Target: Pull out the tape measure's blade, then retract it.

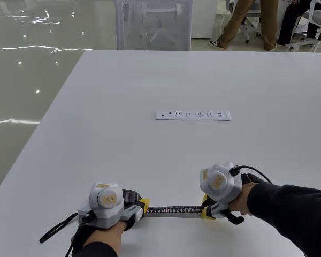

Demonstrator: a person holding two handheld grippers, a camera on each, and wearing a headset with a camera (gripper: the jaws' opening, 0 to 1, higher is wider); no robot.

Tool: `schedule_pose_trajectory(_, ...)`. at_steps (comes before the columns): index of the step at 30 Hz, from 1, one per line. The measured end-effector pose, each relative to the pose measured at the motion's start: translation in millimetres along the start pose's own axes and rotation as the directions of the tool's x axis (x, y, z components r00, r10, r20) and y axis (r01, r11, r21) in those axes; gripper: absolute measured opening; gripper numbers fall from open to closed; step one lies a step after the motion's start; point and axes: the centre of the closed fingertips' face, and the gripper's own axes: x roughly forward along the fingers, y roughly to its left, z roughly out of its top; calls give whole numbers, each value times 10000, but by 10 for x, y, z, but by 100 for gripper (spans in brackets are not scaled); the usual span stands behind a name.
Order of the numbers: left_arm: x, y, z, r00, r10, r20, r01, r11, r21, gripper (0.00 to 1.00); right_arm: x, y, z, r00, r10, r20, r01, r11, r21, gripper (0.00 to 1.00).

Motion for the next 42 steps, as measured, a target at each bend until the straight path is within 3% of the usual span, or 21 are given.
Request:
schedule_pose_trajectory(34, 1, -4, -1, 9999, -120, -20, 119, 9998, -140, 63, 95, 37, 244, 9997, 28, 258, -27, 10000, -44, 12)
schedule_pose_trajectory(42, -4, 5, -1, 9998, -177, -1, 177, 9994, -294, 63, 125, 48, 340, 9975, -49, 708, 48, 10000, 16, 12)
